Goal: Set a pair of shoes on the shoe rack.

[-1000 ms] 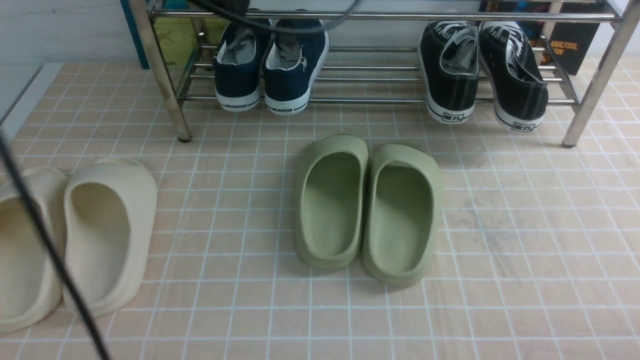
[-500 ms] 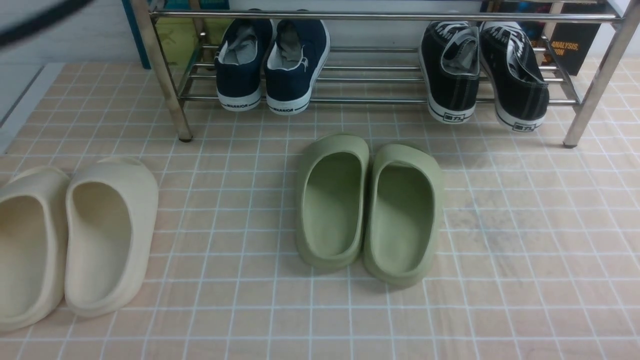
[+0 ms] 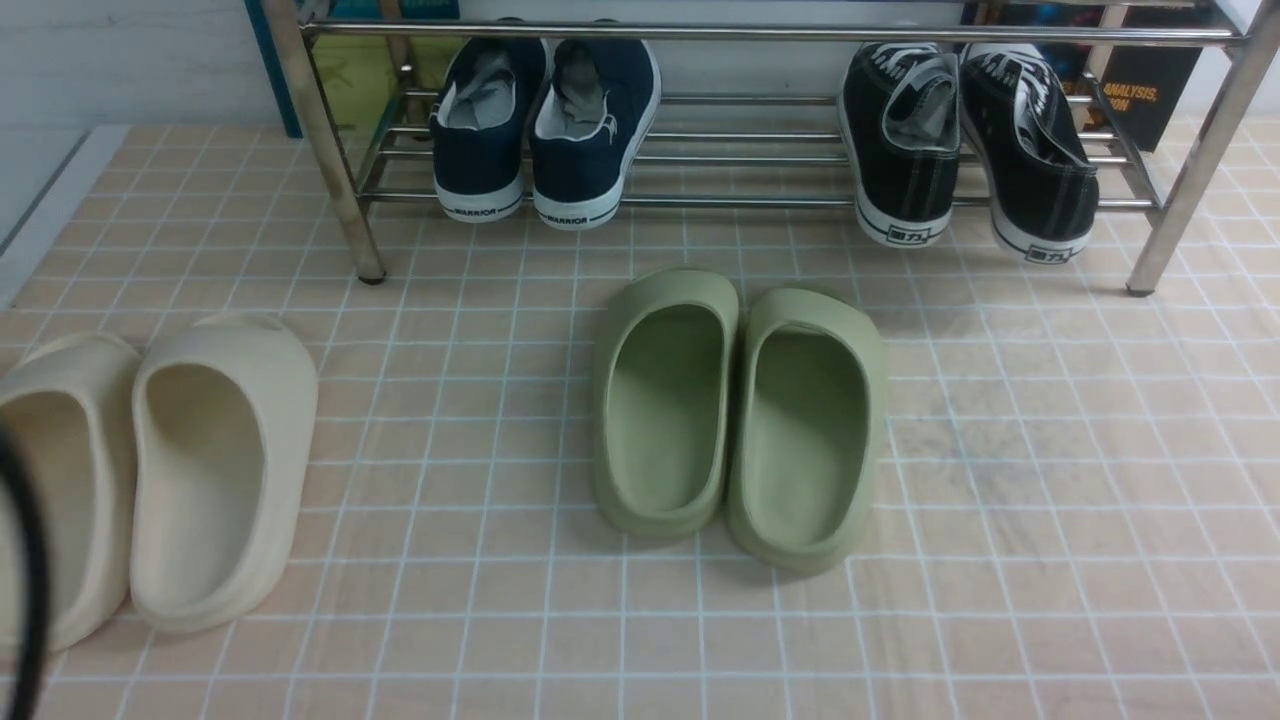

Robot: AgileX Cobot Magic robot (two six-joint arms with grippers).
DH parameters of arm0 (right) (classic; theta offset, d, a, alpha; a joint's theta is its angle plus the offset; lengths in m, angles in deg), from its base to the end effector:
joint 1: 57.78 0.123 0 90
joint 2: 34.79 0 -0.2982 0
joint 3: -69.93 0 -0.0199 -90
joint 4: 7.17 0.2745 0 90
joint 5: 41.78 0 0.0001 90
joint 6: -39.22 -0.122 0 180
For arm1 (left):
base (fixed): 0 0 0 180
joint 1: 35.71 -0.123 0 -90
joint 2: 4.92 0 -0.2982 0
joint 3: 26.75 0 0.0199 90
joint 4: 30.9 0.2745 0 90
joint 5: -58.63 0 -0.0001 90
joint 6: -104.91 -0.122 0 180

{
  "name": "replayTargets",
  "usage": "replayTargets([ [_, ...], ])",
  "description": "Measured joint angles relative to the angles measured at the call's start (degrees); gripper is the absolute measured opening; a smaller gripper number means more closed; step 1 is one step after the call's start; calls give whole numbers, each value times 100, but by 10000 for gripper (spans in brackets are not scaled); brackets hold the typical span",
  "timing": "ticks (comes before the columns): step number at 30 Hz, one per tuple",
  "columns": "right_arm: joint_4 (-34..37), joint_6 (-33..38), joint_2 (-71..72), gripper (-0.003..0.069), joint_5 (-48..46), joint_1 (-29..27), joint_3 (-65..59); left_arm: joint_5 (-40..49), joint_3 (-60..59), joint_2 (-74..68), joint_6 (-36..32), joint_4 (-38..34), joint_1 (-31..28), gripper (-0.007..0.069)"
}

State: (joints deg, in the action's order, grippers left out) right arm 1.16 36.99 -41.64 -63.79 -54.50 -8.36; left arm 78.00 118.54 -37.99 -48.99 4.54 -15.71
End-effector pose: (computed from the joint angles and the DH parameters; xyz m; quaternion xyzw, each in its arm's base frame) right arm 0.0917 0.0119 0.1661 0.0307 0.8028 0.0903 0.5885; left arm 0.1168 -0.0175 0.4209 0.0897 0.6623 -0.0148 0.7437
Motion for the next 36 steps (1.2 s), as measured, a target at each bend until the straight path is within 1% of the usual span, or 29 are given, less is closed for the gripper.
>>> replayTargets([
  [1,0,0,0,239,0,0,0,-6,0,170,160,314,0,2],
  [2,0,0,0,239,0,0,0,-6,0,259,283,484,0,2],
  [3,0,0,0,239,0,0,0,103,0,454,526,837,0,2],
  [5,0,0,0,239,0,0,0,204,0,529,636,961,0,2],
  [6,0,0,0,239,0,0,0,432,-7,647,802,1129,0,2],
  [10,0,0,0,239,0,0,0,1206,-228,744,993,1354,0,2],
  [12,0,0,0,239,0,0,0,1570,-480,744,1050,1354,0,2],
  [14,0,0,0,239,0,0,0,1657,-593,744,1079,1354,0,3],
  [16,0,0,0,239,0,0,0,1734,-876,744,1270,1302,0,5],
  [18,0,0,0,239,0,0,0,1727,-1036,744,1480,1175,0,5],
  [21,0,0,0,239,0,0,0,1477,-1308,738,2060,684,0,5],
  [25,0,0,0,239,0,0,0,769,-1523,733,2628,22,0,6],
  [29,0,0,0,239,0,0,0,247,-1578,734,2786,-47,0,13],
  [36,6,0,0,239,0,0,0,127,-1578,734,2813,12,0,20],
])
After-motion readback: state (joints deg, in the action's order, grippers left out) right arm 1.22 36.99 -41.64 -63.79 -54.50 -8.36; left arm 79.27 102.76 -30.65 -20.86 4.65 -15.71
